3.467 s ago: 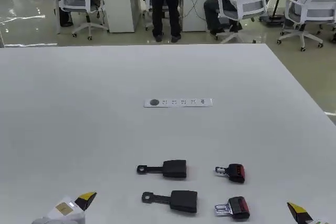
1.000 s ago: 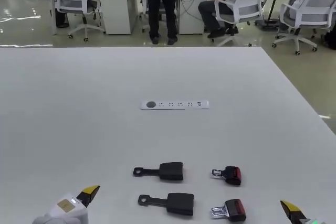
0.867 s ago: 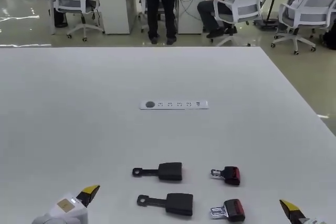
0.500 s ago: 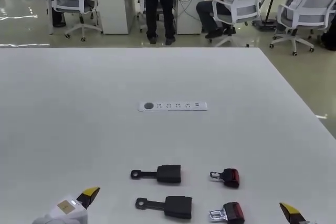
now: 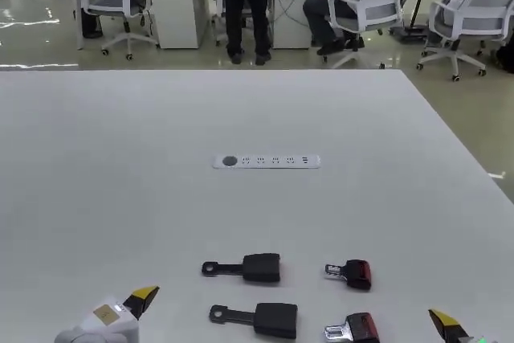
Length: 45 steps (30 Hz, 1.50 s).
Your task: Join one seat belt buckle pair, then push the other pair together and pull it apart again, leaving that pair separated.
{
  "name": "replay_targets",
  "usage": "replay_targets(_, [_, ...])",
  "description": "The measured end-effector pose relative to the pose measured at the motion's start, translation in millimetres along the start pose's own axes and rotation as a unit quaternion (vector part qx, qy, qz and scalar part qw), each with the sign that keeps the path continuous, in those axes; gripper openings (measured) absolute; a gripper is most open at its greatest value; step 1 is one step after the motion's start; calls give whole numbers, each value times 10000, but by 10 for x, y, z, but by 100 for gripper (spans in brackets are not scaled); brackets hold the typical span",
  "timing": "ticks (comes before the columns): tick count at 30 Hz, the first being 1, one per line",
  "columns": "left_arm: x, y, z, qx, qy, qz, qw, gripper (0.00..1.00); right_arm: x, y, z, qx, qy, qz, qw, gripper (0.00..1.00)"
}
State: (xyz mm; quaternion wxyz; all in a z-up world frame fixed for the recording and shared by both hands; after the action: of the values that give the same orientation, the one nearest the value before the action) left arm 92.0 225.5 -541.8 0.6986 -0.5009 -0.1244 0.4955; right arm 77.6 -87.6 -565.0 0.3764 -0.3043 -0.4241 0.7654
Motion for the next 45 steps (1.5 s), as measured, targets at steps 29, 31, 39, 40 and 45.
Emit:
replay_targets(29, [-162,-2,-513,269,435,-248,9984,96,-131,204,-232,402,-385,148,9983,90])
replay_targets(31, [-172,-10,-538,280,461,-300,9981,95,-124,202,-234,429,-431,199,9979,89])
replay_targets(39, [-230,13,-690,453,635,-451,9959,93,-160,219,-305,477,-584,267,9968,88])
replay_targets(40, [-234,20,-702,476,650,-470,9956,93,-166,213,-314,478,-593,274,9967,88])
replay_targets(45, [-270,38,-797,593,752,-582,9937,92,-184,214,-379,479,-728,335,9956,87])
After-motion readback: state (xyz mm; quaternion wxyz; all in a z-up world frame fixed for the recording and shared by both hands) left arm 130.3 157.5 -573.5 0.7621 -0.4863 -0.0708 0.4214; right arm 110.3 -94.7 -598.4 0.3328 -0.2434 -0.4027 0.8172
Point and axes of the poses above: the centre of the closed fingertips' face, and the gripper's own axes: z roughly backward along the fingers, x roughly to its left, y roughly out of its underside, the point moved 4 cm from there along z, roughly backward along the fingers, and after that the axes turned 14 degrees about z, right-handed, at the moved point
